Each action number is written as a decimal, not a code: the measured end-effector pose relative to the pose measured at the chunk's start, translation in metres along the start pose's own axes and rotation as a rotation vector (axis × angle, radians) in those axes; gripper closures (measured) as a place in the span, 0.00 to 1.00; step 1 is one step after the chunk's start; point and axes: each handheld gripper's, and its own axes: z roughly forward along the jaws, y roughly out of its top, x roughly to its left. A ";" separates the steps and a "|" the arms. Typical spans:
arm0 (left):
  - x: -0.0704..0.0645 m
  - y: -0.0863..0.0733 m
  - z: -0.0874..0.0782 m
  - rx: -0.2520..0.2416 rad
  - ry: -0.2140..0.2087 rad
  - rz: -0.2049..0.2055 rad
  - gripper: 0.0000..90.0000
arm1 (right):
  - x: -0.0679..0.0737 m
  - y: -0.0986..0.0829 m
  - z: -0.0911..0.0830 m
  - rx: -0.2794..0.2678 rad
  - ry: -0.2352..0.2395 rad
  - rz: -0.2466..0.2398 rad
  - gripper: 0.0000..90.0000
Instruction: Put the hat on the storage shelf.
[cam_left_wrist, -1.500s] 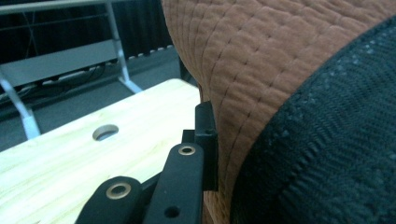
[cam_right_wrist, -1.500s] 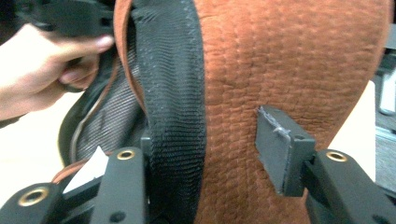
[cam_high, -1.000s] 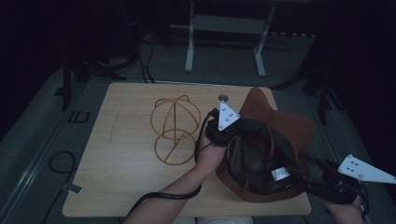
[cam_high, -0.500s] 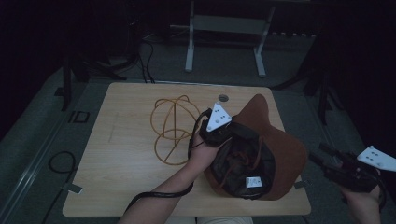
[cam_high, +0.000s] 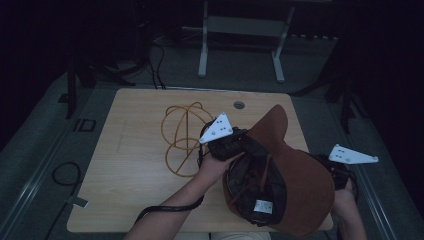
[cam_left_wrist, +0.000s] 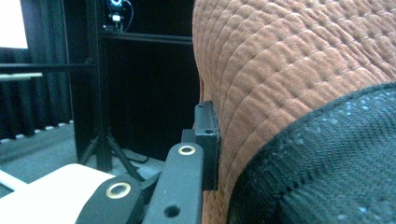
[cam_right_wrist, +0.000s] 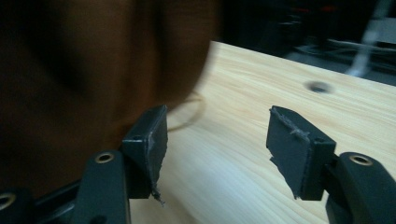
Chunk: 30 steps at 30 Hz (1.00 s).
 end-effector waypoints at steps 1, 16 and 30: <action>-0.002 0.001 0.001 0.006 0.002 0.008 0.96 | 0.004 0.002 0.005 -0.005 0.027 -0.009 0.42; -0.027 -0.001 0.007 0.001 0.042 0.113 0.96 | 0.026 0.031 0.049 -0.099 0.142 -0.013 0.34; -0.027 -0.003 0.012 0.030 0.042 0.099 0.95 | 0.026 0.034 0.055 -0.090 0.245 0.034 0.92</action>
